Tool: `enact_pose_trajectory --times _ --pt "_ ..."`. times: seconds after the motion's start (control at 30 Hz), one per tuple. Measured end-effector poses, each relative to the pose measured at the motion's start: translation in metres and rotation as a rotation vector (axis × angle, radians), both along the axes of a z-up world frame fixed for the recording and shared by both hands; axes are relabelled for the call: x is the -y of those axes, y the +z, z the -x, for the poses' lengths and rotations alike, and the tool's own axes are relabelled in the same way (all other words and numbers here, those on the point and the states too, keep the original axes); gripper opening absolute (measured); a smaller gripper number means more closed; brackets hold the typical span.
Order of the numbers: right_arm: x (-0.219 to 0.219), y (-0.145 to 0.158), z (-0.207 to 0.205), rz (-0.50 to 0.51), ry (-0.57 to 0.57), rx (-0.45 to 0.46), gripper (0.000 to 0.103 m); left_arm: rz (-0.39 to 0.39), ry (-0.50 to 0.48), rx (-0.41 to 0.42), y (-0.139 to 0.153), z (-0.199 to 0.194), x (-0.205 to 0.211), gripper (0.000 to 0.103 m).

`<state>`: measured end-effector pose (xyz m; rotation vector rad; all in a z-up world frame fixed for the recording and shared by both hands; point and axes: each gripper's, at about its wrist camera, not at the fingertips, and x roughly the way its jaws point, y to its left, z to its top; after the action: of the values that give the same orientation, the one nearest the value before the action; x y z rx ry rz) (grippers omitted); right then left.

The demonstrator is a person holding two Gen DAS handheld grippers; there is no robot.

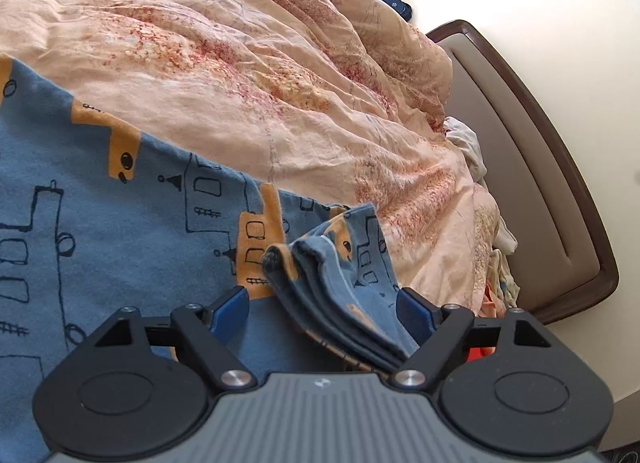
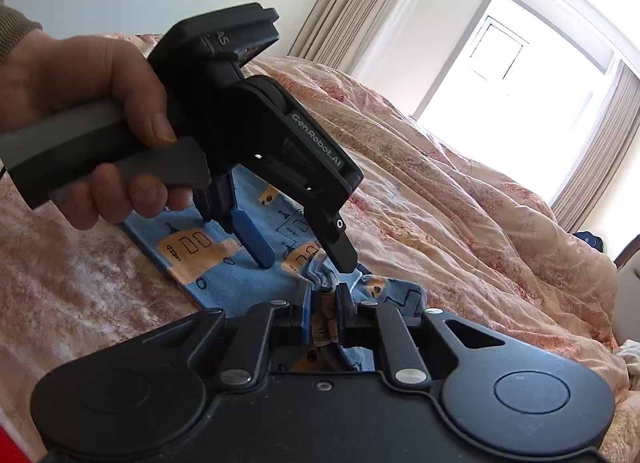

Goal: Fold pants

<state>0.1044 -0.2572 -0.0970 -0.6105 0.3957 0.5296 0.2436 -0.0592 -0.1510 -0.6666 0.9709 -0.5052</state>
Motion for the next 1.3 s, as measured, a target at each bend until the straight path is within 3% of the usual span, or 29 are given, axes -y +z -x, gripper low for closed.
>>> enact_pose_trajectory --times 0.03,0.1,0.17,0.27,0.37,0.4,0.43,0.47,0.5,0.6,0.7,0.83,0.93,1.0,1.17,1.3 --pt "0.001 -0.001 0.000 0.004 -0.003 -0.008 0.013 0.000 0.014 0.009 0.000 -0.002 0.003 0.081" --pt "0.000 -0.004 0.001 0.014 -0.002 -0.017 0.013 -0.039 0.029 0.013 0.001 -0.006 0.008 0.048" --pt "-0.002 -0.006 0.001 0.020 -0.003 -0.024 0.013 -0.074 0.030 0.004 0.002 -0.009 0.011 0.027" --pt "-0.004 -0.007 0.002 0.016 -0.005 -0.026 0.013 -0.064 0.030 0.004 0.000 -0.008 0.010 0.016" --pt "-0.006 -0.009 0.001 0.019 -0.003 -0.031 0.013 -0.037 0.051 -0.013 -0.002 -0.007 0.003 0.014" --pt "-0.006 -0.009 0.003 0.013 -0.005 -0.028 0.013 -0.037 0.064 -0.023 -0.002 -0.007 0.001 0.022" --pt "-0.004 -0.007 0.001 -0.001 -0.012 -0.029 0.013 -0.052 0.093 -0.038 -0.002 -0.004 -0.003 0.032" --pt "-0.003 -0.006 -0.001 -0.008 -0.018 -0.034 0.013 -0.056 0.104 -0.036 -0.001 -0.001 -0.007 0.056" --pt "-0.002 -0.005 -0.001 -0.010 -0.022 -0.031 0.013 -0.039 0.101 -0.031 -0.001 0.002 -0.010 0.068" --pt "-0.001 -0.002 -0.003 -0.008 -0.021 -0.022 0.013 0.009 0.085 -0.042 0.002 0.010 -0.012 0.073" --pt "-0.001 0.001 -0.004 -0.012 -0.018 -0.009 0.013 0.013 0.061 -0.069 0.001 0.011 -0.003 0.073" --pt "0.003 0.007 0.000 -0.027 -0.031 0.011 0.013 0.075 0.053 -0.082 -0.003 0.004 0.011 0.073" --pt "0.006 0.008 0.003 -0.025 -0.041 0.015 0.013 0.141 0.100 -0.116 -0.011 -0.006 0.014 0.069" --pt "0.006 0.007 0.005 -0.024 -0.045 0.009 0.013 0.187 0.124 -0.140 -0.016 -0.011 0.013 0.051" --pt "0.001 0.001 0.004 -0.015 -0.045 -0.010 0.014 0.159 0.153 -0.118 -0.017 -0.014 0.010 0.016" --pt "-0.006 -0.005 0.005 -0.012 -0.037 -0.027 0.014 0.138 0.154 -0.087 -0.017 -0.016 0.008 0.011"
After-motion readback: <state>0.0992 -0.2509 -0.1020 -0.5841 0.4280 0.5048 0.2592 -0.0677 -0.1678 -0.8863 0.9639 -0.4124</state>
